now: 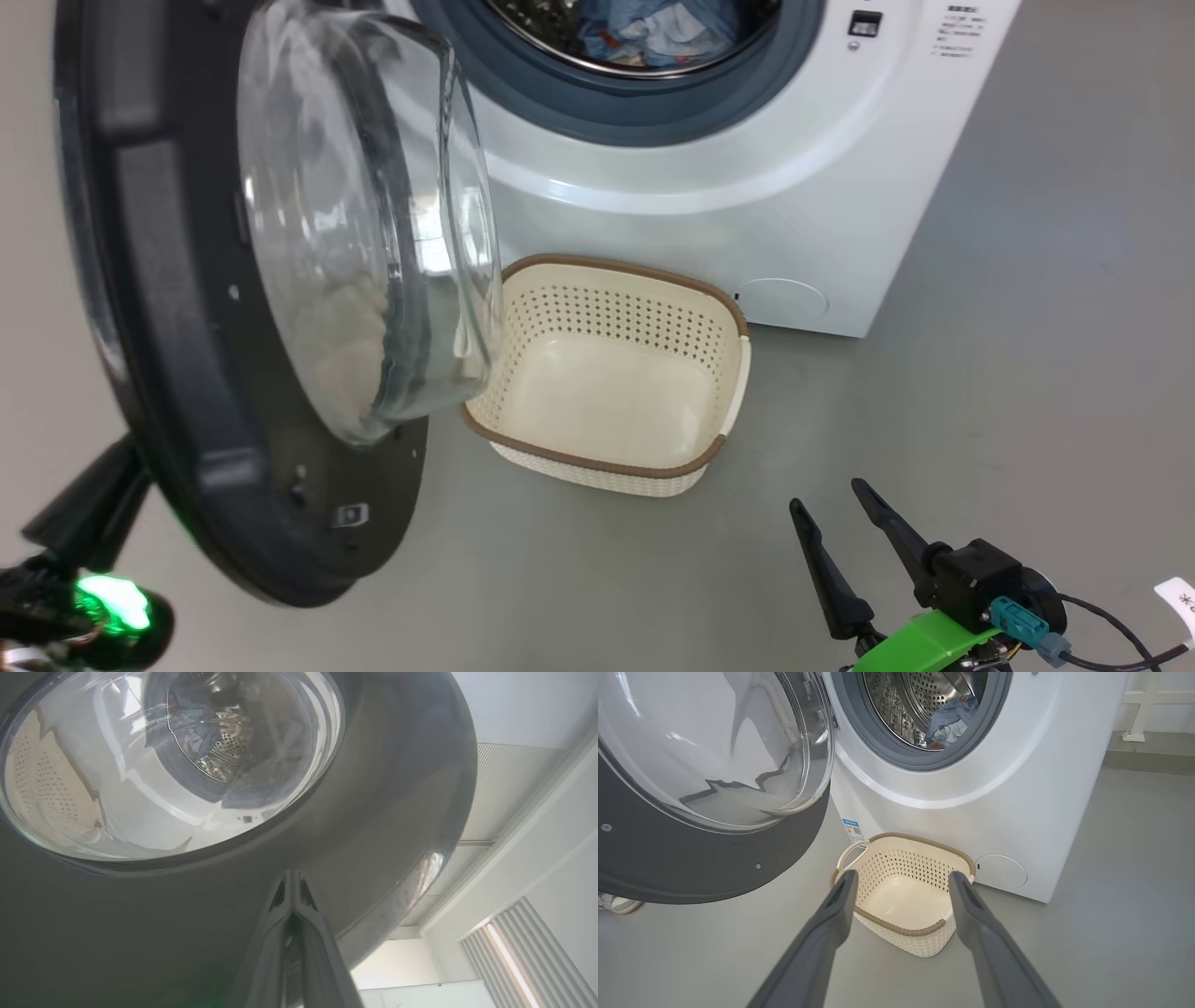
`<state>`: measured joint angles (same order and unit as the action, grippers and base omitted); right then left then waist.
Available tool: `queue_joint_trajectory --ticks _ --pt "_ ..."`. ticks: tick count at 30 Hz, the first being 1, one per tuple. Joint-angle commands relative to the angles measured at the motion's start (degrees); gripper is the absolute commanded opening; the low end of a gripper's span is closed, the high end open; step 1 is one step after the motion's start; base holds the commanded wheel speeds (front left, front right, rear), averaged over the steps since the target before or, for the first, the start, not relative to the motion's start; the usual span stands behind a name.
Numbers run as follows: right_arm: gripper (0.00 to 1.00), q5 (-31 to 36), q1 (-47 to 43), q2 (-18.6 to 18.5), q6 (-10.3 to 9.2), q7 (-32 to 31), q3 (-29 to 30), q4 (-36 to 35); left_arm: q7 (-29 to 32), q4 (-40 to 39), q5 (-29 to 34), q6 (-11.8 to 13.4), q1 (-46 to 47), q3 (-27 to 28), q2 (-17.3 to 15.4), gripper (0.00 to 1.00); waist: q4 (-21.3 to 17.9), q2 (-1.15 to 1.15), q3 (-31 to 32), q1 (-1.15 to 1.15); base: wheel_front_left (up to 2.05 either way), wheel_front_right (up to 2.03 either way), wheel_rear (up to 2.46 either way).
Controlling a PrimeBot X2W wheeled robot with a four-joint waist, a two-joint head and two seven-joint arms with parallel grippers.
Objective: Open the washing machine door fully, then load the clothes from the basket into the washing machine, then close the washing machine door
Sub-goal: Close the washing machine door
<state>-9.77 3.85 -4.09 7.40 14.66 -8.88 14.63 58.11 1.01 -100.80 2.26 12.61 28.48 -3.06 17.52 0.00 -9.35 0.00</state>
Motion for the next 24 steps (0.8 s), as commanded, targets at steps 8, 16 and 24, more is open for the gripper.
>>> queue_joint_trajectory --ticks 8,16,24 --pt "1.00 -0.4 1.4 0.7 0.09 0.3 -1.1 -1.6 -1.0 -6.0 -2.3 -3.0 -2.5 -4.8 0.0 0.00 -4.0 0.00 -0.6 0.00 0.00 0.00 0.00" --pt "1.00 -0.4 1.8 0.9 0.09 0.3 -0.6 -2.2 -8.7 -5.7 -5.7 -6.4 -3.0 -13.8 0.2 0.00 -8.9 0.00 -2.1 0.00 0.00 0.00 0.00" --pt "1.00 -0.3 2.5 1.1 0.09 0.3 -0.5 -2.8 -16.0 -2.6 -6.9 -9.2 1.3 -19.3 0.2 0.00 -13.8 0.00 -3.7 0.00 0.00 0.00 0.00"
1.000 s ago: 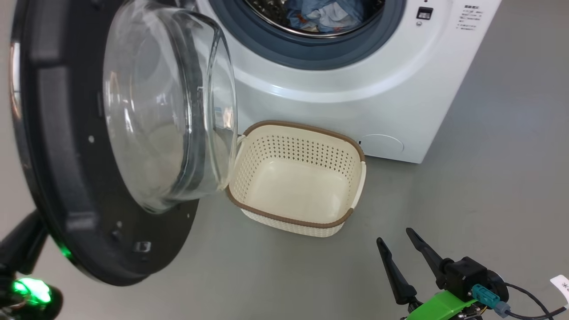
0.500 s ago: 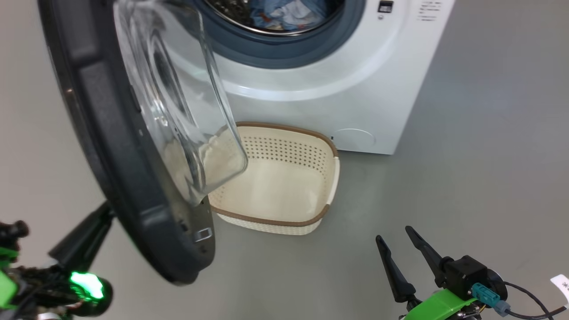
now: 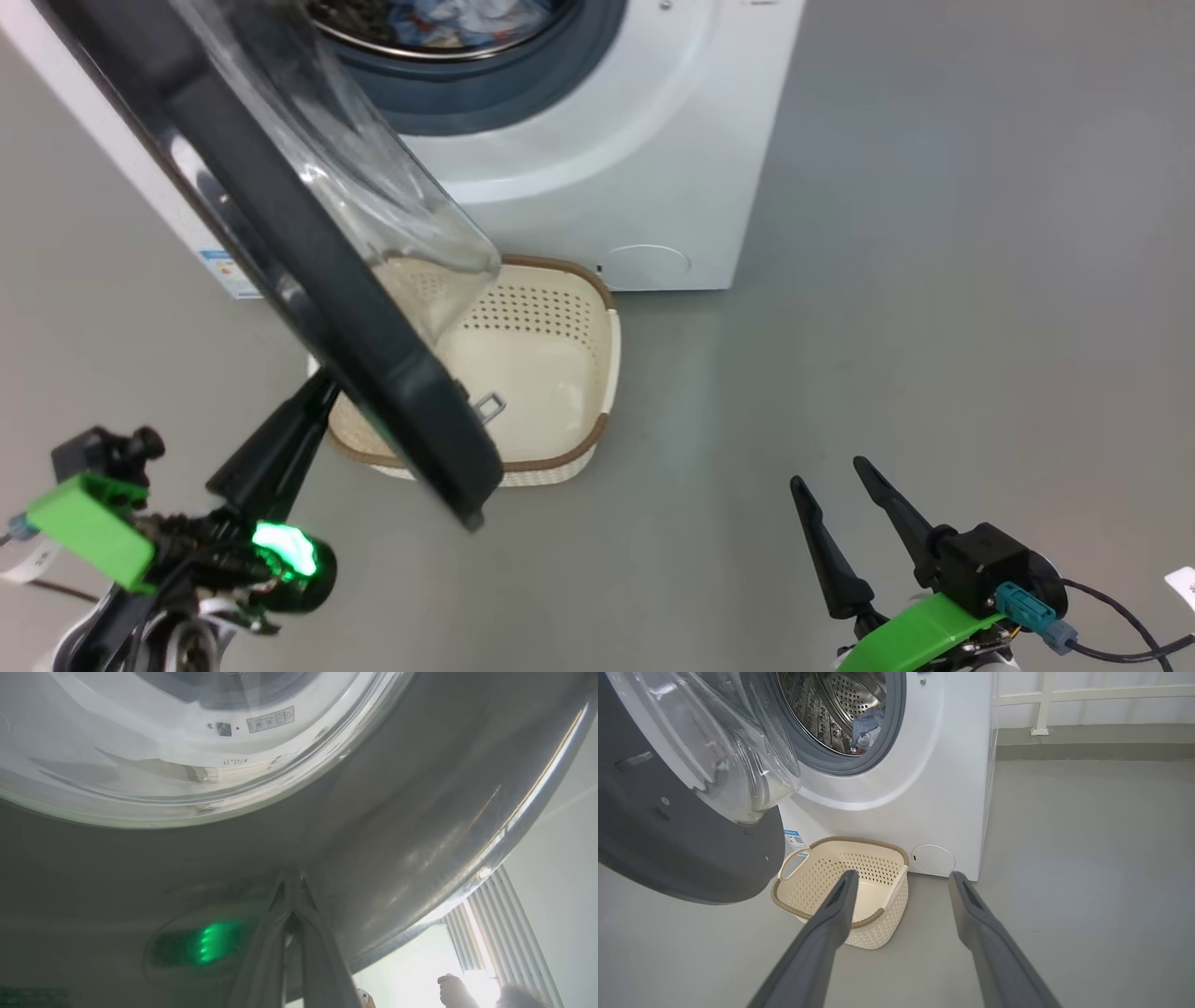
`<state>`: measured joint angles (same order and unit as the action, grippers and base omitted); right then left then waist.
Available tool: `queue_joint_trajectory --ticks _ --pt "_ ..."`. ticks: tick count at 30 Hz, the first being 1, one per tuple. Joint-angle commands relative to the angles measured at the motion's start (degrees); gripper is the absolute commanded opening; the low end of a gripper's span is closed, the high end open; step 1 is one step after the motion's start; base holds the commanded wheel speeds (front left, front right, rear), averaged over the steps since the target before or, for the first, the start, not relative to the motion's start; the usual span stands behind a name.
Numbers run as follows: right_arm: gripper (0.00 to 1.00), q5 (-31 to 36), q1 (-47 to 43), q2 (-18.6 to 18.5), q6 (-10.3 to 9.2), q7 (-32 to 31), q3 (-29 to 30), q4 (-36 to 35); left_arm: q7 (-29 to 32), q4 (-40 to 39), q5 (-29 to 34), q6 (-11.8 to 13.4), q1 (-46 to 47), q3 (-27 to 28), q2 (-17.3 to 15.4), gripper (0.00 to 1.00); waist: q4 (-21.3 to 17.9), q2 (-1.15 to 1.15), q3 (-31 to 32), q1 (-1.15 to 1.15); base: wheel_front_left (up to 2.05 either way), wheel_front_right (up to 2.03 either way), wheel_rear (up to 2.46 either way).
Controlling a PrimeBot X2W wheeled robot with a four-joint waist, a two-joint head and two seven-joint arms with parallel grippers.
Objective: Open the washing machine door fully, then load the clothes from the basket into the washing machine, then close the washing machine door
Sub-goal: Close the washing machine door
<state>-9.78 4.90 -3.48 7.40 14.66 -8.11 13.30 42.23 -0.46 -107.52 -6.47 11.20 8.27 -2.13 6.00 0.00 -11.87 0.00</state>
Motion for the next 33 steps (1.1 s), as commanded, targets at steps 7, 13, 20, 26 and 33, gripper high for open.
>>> queue_joint_trajectory --ticks 7,13,20,26,33 --pt "1.00 -0.6 2.4 0.6 0.09 0.3 -1.2 -1.9 -3.5 0.9 -1.6 -1.0 7.5 -1.7 -0.8 0.00 -6.5 0.00 -3.5 0.00 0.00 0.00 0.00" --pt "1.00 -1.6 3.0 0.6 0.09 0.3 -1.0 -2.3 -5.6 1.4 -1.1 -1.0 11.7 -2.2 -0.8 0.00 -9.6 0.00 -5.7 0.00 0.00 0.00 0.00" --pt "1.00 -2.8 3.6 0.6 0.09 0.3 -0.5 -3.0 -7.4 3.4 0.4 -1.0 16.9 -1.9 -0.8 0.00 -12.2 0.00 -8.2 0.00 0.00 0.00 0.00" --pt "1.00 -3.5 4.3 0.6 0.09 0.3 -0.2 -3.3 -8.4 5.3 2.1 -1.0 20.6 -1.6 -0.8 0.00 -13.4 0.00 -9.9 0.00 0.00 0.00 0.00" --pt "1.00 -3.8 5.2 0.6 0.09 0.3 0.2 -3.5 -9.5 7.4 2.8 -1.0 24.4 -0.7 -0.8 0.00 -13.9 0.00 -11.3 0.00 0.00 0.00 0.00"
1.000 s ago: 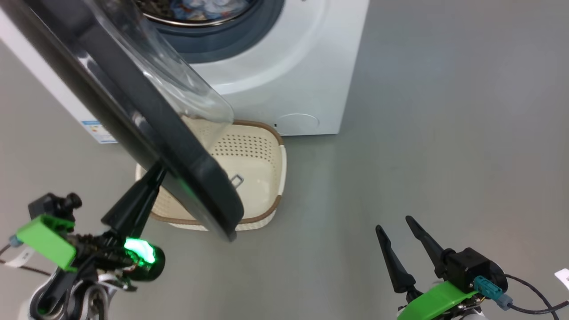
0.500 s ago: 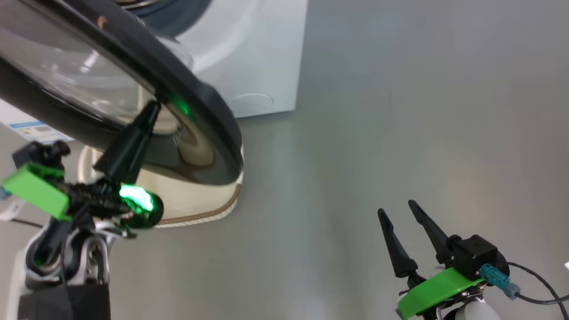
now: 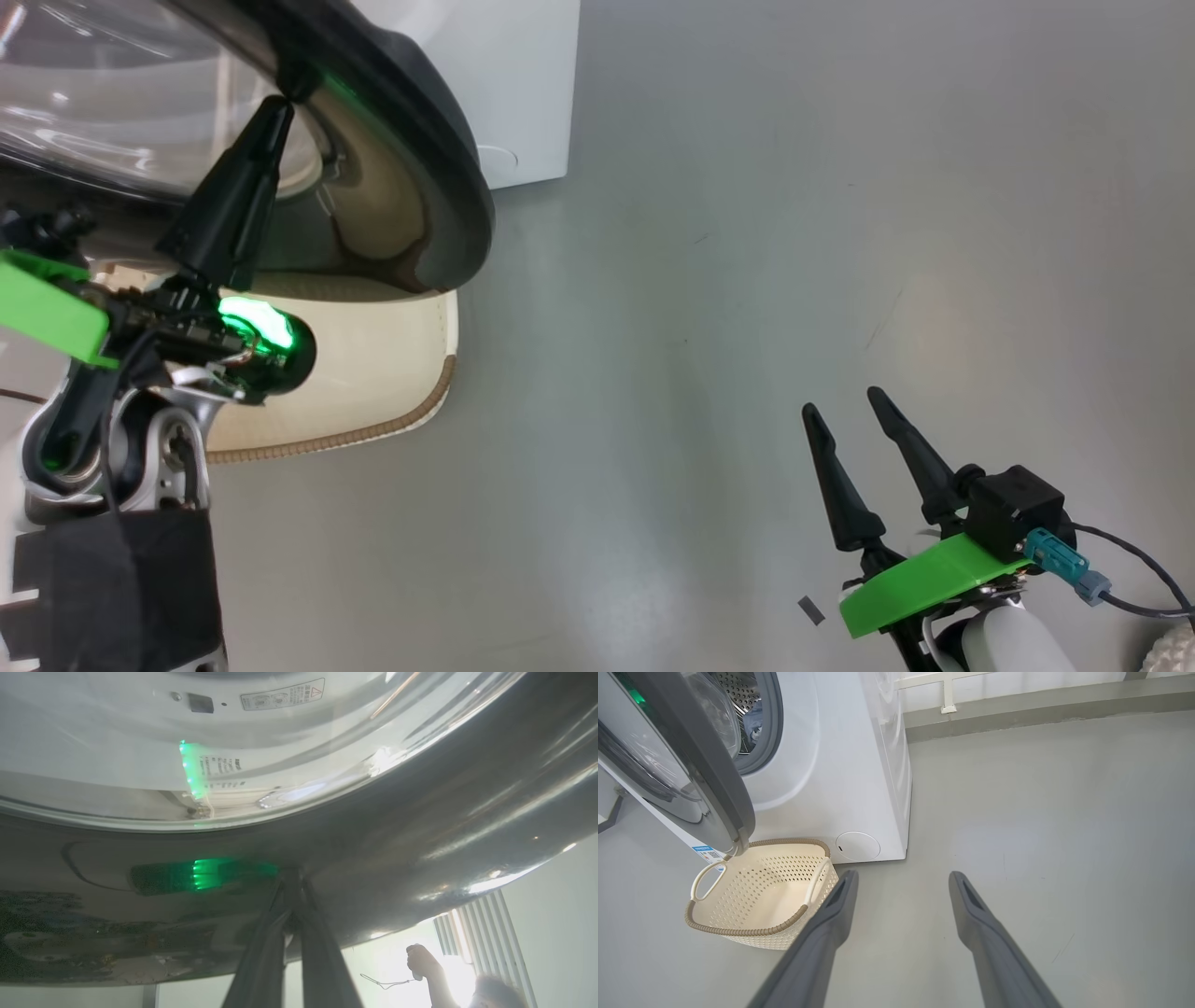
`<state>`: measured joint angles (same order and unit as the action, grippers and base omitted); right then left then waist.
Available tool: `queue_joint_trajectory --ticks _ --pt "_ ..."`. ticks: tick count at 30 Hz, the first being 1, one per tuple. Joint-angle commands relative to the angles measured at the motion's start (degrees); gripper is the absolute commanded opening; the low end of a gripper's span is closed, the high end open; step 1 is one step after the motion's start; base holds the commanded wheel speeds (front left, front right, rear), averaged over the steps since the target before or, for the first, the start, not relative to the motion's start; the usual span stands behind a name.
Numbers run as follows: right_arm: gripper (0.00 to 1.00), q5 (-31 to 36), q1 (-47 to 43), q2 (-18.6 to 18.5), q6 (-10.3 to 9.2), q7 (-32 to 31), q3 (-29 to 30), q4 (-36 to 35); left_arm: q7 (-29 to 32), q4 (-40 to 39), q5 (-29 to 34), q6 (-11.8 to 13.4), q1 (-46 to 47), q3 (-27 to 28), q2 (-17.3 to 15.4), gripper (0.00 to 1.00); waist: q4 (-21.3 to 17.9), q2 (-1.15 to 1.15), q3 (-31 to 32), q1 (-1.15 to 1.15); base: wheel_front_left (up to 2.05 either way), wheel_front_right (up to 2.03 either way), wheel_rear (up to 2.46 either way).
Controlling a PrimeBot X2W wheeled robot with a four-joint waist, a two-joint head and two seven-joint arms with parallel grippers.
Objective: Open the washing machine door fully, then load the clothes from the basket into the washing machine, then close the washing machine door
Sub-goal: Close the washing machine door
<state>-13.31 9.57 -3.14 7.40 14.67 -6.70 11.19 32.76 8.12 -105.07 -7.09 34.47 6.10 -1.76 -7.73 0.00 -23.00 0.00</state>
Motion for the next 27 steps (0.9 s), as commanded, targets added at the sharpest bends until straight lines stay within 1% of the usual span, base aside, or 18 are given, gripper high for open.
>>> queue_joint_trajectory --ticks 1,6,11,14,19,24,27 --pt "1.00 -0.4 0.7 0.3 0.09 0.3 -1.1 -1.3 -0.2 -1.0 0.7 -0.4 1.2 1.6 -1.1 0.00 -0.2 0.00 -0.1 0.00 0.00 0.00 0.00" --pt "1.00 -0.3 0.9 0.3 0.09 0.3 -0.7 -0.9 -0.9 -0.2 1.5 -0.4 0.5 2.0 -1.1 0.00 0.6 0.00 1.4 0.00 0.00 0.00 0.00" --pt "1.00 -0.3 0.5 0.3 0.09 0.3 0.0 -0.3 -1.5 -0.2 3.9 -0.4 -2.3 2.3 -1.1 0.00 2.2 0.00 4.3 0.00 0.00 0.00 0.00" --pt "1.00 -0.2 -0.1 0.3 0.09 0.3 -0.1 0.2 -2.7 -0.6 4.1 -0.4 -4.6 3.1 -1.1 0.00 3.2 0.00 6.5 0.00 0.00 0.00 0.00" --pt "1.00 -0.3 -1.1 0.3 0.09 0.3 -0.5 0.7 -7.4 -1.2 6.0 -0.4 -8.6 5.3 -1.1 0.00 4.5 0.00 9.6 0.00 0.00 0.00 0.00" --pt "1.00 -0.6 -2.1 0.3 0.09 0.3 -1.0 1.1 -14.5 -1.6 10.6 -0.4 -11.9 6.7 -1.1 0.00 5.6 0.00 12.2 0.00 0.00 0.00 0.00" --pt "1.00 -0.8 -2.9 0.3 0.09 0.3 -1.1 1.4 -18.7 -1.8 11.8 -0.4 -13.4 7.1 -1.1 0.00 6.2 0.00 13.8 0.00 0.00 0.00 0.00"
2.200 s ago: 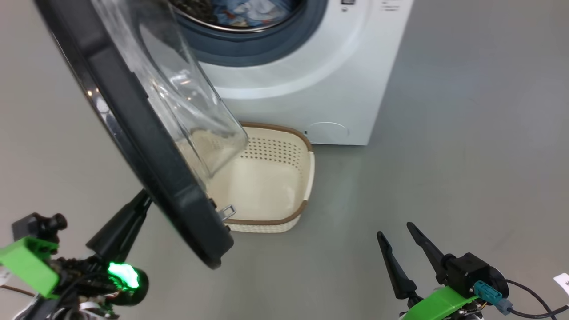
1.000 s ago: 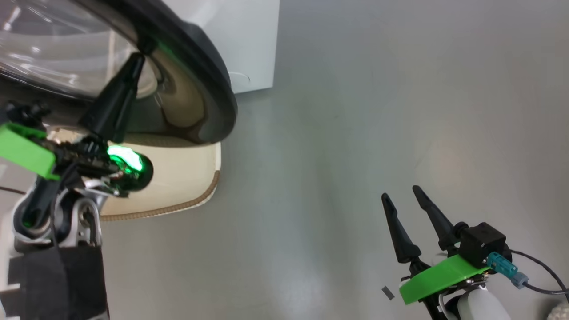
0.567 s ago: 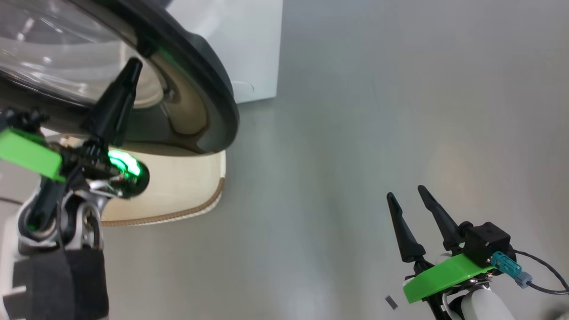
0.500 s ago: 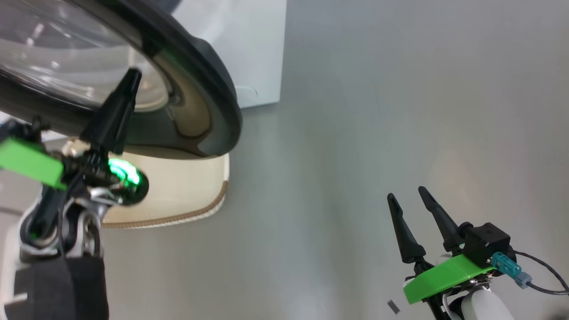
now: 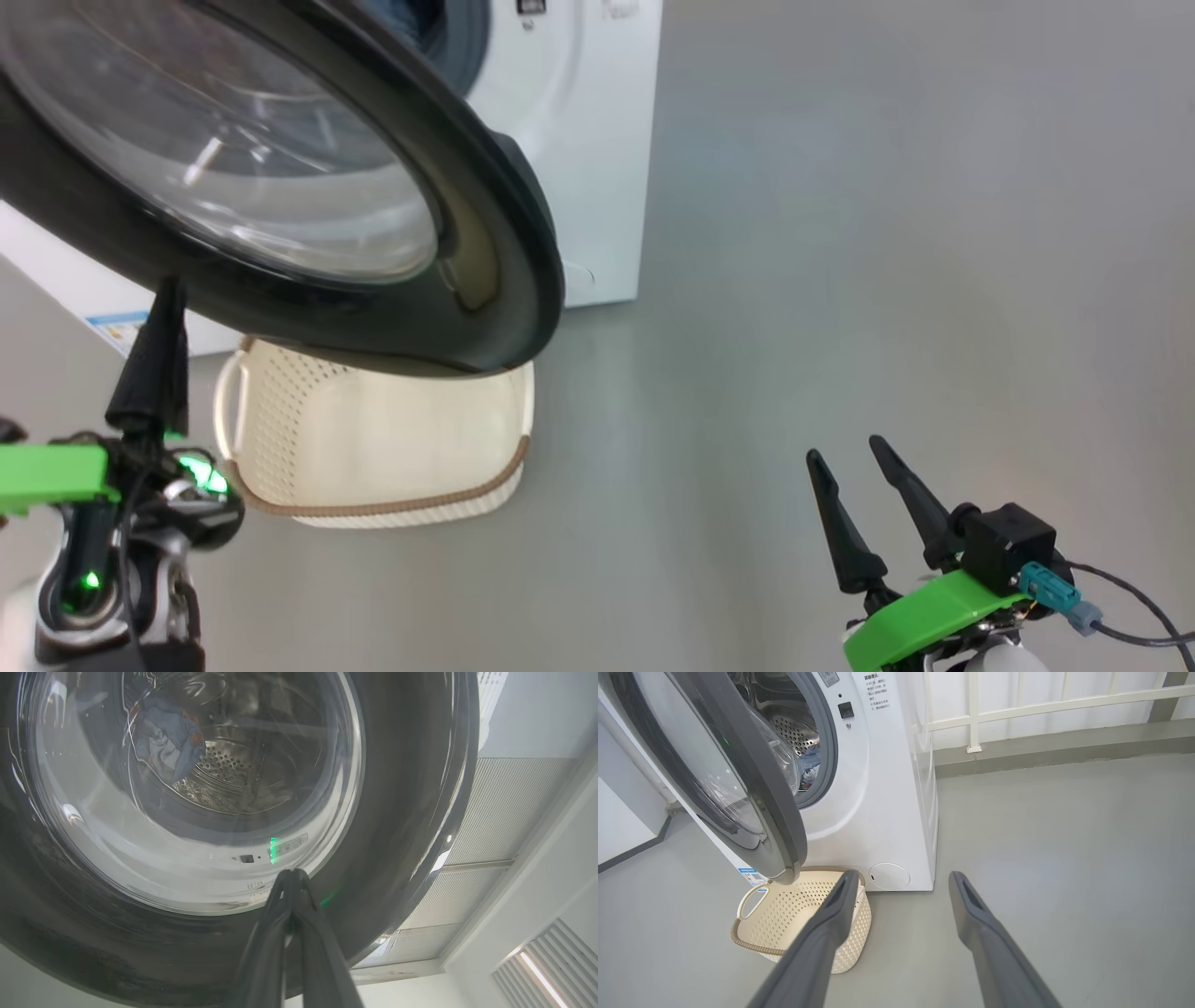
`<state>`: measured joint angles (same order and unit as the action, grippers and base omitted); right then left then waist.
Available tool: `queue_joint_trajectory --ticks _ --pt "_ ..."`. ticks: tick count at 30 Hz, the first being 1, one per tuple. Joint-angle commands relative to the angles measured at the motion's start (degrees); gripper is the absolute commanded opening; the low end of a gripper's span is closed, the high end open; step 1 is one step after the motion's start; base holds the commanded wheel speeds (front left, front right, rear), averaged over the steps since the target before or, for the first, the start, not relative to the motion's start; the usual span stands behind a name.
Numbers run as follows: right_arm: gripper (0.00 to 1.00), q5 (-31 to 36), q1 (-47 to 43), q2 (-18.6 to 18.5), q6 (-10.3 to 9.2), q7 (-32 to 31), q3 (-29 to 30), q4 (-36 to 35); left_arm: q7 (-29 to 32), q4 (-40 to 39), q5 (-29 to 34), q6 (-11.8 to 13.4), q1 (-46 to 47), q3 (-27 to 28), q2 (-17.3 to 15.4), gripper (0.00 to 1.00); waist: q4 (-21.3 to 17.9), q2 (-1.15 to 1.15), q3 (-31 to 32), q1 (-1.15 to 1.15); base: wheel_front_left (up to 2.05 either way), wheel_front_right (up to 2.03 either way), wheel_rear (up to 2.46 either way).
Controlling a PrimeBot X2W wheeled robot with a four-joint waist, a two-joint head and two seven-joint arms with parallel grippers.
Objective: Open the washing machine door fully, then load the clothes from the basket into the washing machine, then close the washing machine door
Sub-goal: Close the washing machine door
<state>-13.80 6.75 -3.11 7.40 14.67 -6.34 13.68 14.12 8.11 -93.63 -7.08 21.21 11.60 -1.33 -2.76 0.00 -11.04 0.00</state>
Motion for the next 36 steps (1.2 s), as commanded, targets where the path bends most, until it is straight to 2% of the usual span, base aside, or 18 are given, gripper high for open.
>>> queue_joint_trajectory --ticks 1,5,15,19,23,24,25,26,31,34,36 --pt "1.00 -0.2 -0.4 0.2 0.09 0.3 -1.5 -1.1 -1.1 -2.0 0.5 -0.4 -0.6 1.6 -1.5 0.00 1.4 0.00 2.3 0.00 0.00 0.00 0.00" --pt "1.00 -0.1 -1.4 0.2 0.09 0.3 -1.6 -1.1 -4.8 -3.2 2.9 -0.4 -3.4 1.5 -1.5 0.00 2.0 0.00 4.0 0.00 0.00 0.00 0.00" --pt "1.00 -0.2 -2.0 0.2 0.09 0.3 -1.0 -1.4 -9.2 -5.6 7.8 -0.4 -8.1 0.6 -2.2 0.00 2.5 0.00 4.9 0.00 0.00 0.00 0.00" --pt "1.00 -0.3 -2.4 0.2 0.09 0.3 -0.8 -1.4 -11.9 -6.2 11.6 -0.4 -11.0 -1.2 -3.7 0.00 2.5 0.00 5.5 0.00 0.00 0.00 0.00" --pt "1.00 -0.4 -2.8 0.2 0.09 0.3 -0.5 -1.5 -16.0 -5.9 17.7 -0.4 -13.6 -5.5 -6.4 0.00 2.5 0.00 6.0 0.00 0.00 0.00 0.00" --pt "1.00 -0.4 -2.9 0.2 0.09 0.3 -0.4 -1.5 -17.1 -5.7 18.9 -0.4 -14.2 -6.7 -6.9 0.14 2.6 0.00 6.1 0.00 0.00 0.00 0.00" --pt "1.00 -0.1 -3.0 0.2 0.09 0.3 -0.4 -1.5 -18.4 -5.4 20.5 -0.4 -14.6 -7.9 -7.8 0.48 2.7 0.00 6.2 0.00 0.00 0.00 0.00" --pt "1.00 0.1 -3.1 0.2 0.09 0.3 -0.4 -1.5 -19.9 -5.0 22.1 -0.4 -15.0 -9.1 -8.5 1.00 2.7 0.00 6.2 0.00 0.00 0.00 0.00" --pt "1.00 0.1 -3.2 0.2 0.09 0.3 -0.4 -1.5 -26.7 -2.1 29.7 -0.4 -15.3 -14.3 -12.5 1.00 2.9 0.00 6.4 0.00 0.00 0.00 0.00" --pt "1.00 0.1 -3.3 0.2 0.09 0.3 -0.3 -1.6 -28.6 -0.1 37.4 -0.4 -15.4 -15.8 -14.7 1.00 2.9 0.00 6.6 0.00 0.00 0.00 0.00" --pt "1.00 0.1 -3.4 0.2 0.09 0.3 -0.3 -1.6 -29.0 1.0 42.0 -0.4 -15.5 -14.8 -14.3 1.00 3.0 0.00 6.7 0.00 0.00 0.00 0.00"
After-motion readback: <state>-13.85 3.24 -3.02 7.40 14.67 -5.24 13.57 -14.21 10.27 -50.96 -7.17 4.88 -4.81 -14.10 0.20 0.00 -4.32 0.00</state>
